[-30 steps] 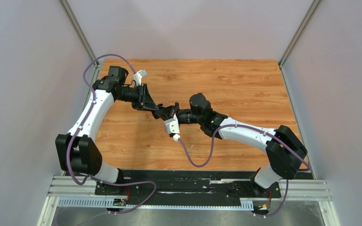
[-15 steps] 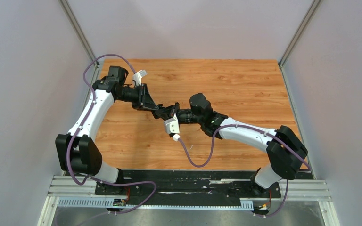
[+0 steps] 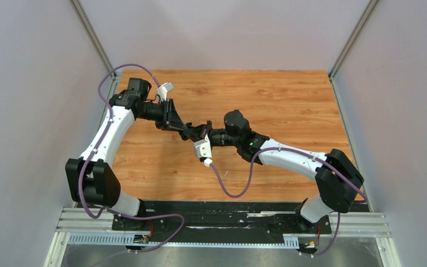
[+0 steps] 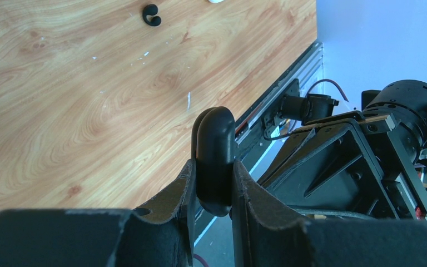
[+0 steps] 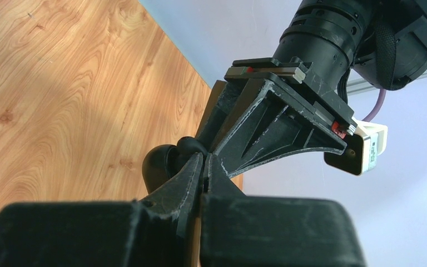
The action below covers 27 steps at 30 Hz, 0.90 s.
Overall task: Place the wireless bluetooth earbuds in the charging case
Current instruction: Place the earbud in the charging case.
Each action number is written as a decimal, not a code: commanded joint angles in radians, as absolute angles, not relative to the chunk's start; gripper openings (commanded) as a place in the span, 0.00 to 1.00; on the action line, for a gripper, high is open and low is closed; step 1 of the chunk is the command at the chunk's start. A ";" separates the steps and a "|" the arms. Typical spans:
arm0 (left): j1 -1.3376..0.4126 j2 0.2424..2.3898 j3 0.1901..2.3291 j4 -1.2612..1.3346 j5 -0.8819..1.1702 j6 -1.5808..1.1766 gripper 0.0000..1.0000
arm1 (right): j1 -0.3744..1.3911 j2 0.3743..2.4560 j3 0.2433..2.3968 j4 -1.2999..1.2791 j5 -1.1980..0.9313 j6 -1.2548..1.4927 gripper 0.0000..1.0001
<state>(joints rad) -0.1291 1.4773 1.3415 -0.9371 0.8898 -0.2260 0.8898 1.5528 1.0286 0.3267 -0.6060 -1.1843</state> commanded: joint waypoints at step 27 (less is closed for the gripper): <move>-0.109 1.453 1.346 -0.914 0.991 -0.247 0.00 | 0.892 1.530 1.050 0.301 -0.570 -1.277 0.00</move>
